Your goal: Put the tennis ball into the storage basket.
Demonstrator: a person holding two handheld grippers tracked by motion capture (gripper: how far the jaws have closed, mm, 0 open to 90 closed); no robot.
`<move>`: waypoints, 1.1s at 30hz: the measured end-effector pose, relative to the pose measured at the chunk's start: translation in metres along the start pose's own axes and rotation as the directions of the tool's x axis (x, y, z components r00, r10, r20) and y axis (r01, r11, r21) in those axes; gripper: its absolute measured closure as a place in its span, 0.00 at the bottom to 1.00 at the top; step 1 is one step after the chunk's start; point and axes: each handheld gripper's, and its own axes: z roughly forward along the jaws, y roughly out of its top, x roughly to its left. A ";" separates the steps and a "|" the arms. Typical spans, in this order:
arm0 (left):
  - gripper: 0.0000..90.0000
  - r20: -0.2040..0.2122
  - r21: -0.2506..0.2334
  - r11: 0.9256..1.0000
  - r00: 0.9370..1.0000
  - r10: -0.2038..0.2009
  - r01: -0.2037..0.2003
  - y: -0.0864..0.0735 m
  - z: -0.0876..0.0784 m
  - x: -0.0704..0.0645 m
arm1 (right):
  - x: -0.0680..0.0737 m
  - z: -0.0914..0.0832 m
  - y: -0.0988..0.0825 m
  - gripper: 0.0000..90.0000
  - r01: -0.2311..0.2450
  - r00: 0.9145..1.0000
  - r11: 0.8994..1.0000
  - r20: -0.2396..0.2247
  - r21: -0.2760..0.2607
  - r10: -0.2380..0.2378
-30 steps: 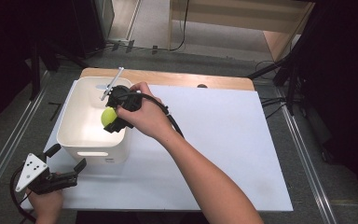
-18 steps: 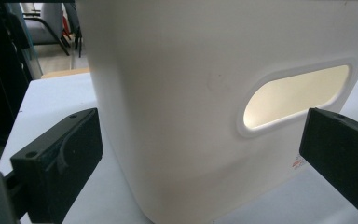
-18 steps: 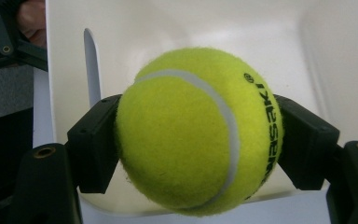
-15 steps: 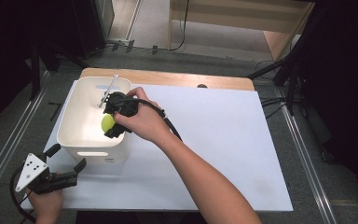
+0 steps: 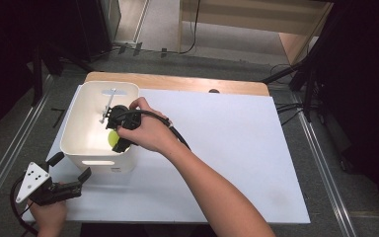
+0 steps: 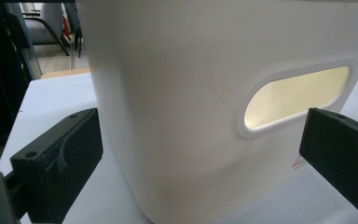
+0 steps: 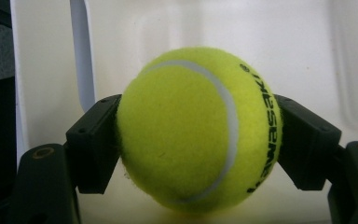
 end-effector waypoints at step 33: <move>0.00 -0.002 0.002 1.000 1.000 0.003 -0.003 0.000 0.000 0.000 | -0.003 -0.051 -0.052 0.01 -0.107 0.990 0.969 0.070 -0.223 0.126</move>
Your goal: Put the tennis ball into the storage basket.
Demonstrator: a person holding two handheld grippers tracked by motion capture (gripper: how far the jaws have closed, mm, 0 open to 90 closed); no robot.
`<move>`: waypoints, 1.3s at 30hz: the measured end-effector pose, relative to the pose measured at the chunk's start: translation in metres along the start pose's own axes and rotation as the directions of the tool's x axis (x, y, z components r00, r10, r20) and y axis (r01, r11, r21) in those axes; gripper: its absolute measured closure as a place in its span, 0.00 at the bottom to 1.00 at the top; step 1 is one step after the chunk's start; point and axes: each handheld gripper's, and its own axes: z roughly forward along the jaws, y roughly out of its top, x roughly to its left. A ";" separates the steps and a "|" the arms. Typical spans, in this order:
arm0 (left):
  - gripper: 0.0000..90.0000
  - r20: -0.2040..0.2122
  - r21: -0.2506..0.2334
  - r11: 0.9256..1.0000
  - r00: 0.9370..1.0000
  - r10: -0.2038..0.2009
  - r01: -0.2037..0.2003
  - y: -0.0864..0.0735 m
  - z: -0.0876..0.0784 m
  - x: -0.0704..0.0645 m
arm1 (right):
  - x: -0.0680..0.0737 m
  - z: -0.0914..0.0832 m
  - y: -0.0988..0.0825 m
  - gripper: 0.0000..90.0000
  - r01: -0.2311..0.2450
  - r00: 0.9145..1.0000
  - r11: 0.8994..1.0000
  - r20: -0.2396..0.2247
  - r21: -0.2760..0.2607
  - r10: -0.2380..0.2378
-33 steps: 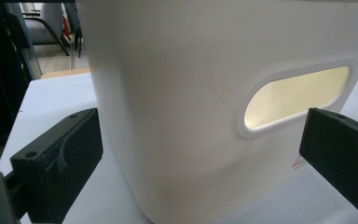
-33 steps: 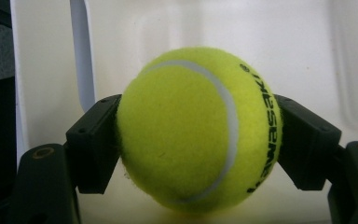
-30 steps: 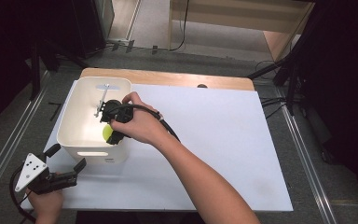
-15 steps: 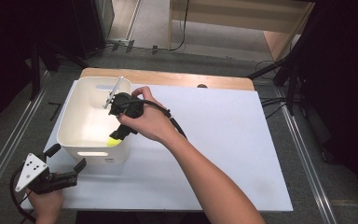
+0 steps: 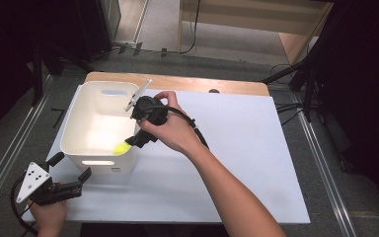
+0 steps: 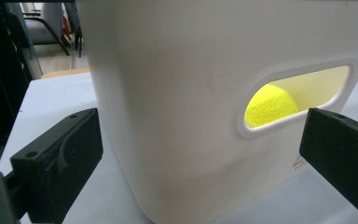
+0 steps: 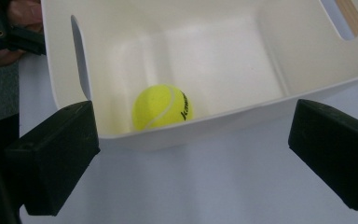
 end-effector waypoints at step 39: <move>0.00 0.001 0.003 1.000 1.000 0.004 -0.004 0.000 -0.001 0.001 | -0.015 -0.044 -0.107 0.01 -0.159 0.980 0.977 0.099 -0.142 0.174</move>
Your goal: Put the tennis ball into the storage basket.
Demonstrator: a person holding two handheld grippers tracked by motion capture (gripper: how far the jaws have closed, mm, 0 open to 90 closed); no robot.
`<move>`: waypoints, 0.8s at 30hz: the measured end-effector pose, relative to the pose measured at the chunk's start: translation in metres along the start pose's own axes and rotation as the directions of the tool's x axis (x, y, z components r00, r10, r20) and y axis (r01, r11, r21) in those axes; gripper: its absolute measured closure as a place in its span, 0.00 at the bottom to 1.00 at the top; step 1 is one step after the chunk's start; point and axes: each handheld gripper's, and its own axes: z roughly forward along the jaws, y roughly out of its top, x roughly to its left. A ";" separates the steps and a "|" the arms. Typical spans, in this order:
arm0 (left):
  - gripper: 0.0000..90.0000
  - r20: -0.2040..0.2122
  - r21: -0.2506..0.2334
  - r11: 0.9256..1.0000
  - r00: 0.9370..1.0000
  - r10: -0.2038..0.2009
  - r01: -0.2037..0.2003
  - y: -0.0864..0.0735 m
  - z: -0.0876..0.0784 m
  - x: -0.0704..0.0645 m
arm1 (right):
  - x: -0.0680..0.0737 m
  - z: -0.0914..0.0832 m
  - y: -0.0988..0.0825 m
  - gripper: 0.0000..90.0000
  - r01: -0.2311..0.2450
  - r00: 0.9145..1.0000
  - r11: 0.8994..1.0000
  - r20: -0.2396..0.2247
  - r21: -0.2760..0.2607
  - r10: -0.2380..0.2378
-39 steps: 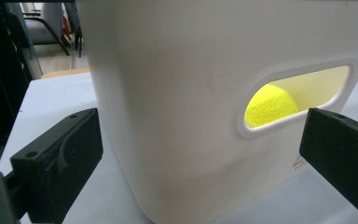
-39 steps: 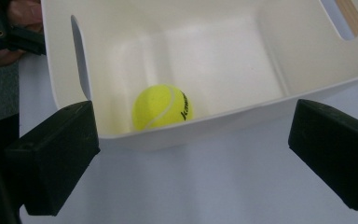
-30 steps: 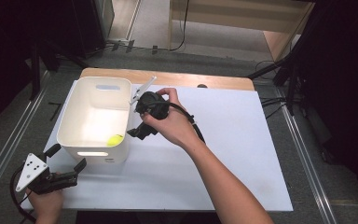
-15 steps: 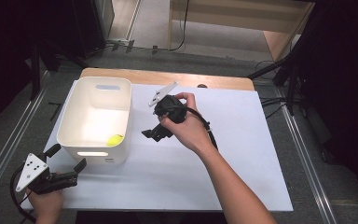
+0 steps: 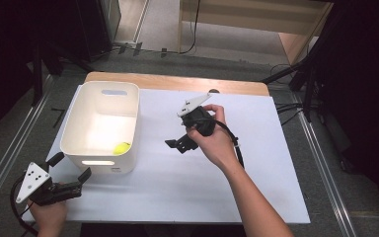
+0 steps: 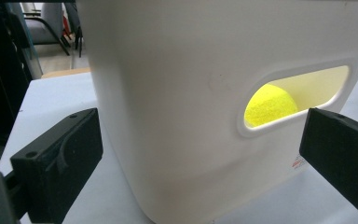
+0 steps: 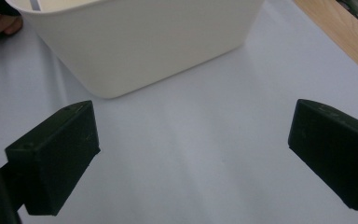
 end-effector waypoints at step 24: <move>0.00 -0.002 0.003 1.000 1.000 0.003 -0.003 0.000 0.000 0.000 | -0.014 -0.021 -0.080 0.01 -0.118 0.990 0.982 0.056 -0.148 0.127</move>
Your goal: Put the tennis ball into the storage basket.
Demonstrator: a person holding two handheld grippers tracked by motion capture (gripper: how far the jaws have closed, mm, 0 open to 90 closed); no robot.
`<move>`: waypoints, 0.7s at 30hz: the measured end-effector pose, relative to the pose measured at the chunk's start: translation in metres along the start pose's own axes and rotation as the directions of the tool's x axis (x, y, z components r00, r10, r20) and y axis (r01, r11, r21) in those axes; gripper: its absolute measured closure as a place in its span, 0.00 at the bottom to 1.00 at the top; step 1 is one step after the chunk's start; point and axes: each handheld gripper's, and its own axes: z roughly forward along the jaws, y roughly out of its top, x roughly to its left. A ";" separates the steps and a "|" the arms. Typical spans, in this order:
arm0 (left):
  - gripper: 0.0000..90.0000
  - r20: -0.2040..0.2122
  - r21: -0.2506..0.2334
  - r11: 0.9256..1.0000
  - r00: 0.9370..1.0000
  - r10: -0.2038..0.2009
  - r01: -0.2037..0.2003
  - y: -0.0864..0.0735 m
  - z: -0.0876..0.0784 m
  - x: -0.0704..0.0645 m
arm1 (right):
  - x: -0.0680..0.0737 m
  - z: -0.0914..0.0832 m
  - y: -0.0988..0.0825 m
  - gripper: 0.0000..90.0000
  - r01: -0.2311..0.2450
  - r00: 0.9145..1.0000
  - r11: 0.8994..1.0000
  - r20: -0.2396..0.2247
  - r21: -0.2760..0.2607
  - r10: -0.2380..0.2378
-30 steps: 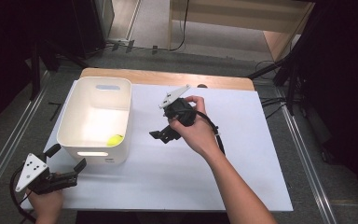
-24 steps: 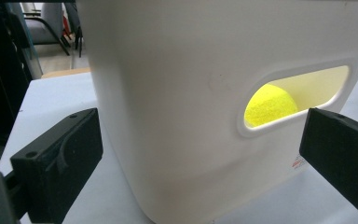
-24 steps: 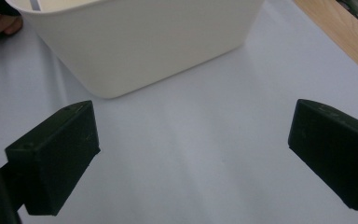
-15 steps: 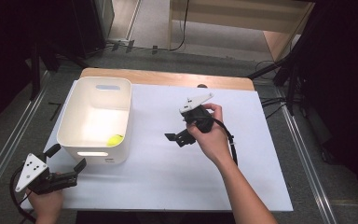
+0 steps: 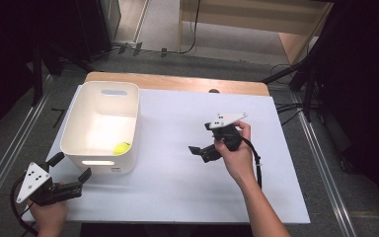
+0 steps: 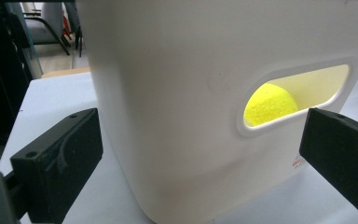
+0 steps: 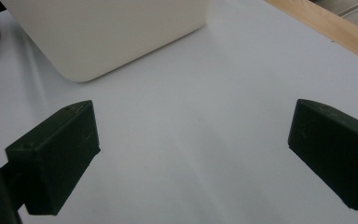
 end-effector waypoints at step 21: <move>0.00 0.002 0.004 1.000 1.000 0.007 -0.007 0.000 0.000 -0.001 | -0.021 -0.032 -0.072 0.01 -0.116 0.991 0.991 0.064 -0.064 0.120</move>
